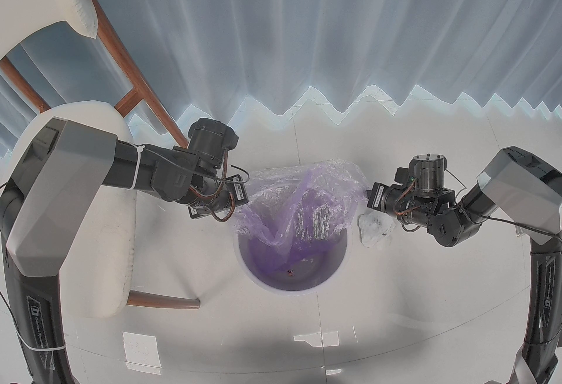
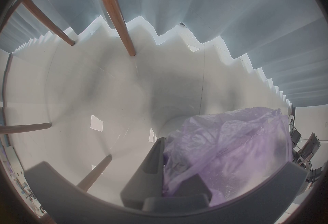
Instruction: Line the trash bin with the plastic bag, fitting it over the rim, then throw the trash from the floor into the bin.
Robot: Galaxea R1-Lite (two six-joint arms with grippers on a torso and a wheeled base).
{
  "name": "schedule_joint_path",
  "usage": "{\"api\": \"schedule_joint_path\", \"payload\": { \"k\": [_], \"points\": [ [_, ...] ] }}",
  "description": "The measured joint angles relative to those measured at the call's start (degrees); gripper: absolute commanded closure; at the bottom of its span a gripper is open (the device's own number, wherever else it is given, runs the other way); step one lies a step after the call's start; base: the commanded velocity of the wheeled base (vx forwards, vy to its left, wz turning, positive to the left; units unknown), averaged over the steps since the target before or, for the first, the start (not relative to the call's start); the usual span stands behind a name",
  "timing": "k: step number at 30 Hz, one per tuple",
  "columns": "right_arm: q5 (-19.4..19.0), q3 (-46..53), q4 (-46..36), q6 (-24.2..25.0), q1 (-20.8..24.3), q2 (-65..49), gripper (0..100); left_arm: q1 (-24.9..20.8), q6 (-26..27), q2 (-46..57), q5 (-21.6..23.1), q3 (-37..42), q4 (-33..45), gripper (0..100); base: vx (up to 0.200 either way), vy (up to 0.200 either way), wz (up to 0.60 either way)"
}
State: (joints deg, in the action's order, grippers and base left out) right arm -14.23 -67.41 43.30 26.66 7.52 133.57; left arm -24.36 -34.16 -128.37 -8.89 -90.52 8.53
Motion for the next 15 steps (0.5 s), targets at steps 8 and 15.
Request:
{"api": "schedule_joint_path", "payload": {
  "k": [8, 15],
  "points": [
    [0.0, 2.4, 4.9, 0.3, -0.8, -0.3, 0, 0.0, -0.6, 0.1, -0.1, 0.0, 0.0, 100, 0.0, 0.0, 0.0],
    [0.0, 7.2, 4.8, 3.8, -1.4, -4.6, 0, 0.0, -0.9, 0.3, -0.1, 0.0, 0.0, 100, 0.0, 0.0, 0.0]
  ]
}}
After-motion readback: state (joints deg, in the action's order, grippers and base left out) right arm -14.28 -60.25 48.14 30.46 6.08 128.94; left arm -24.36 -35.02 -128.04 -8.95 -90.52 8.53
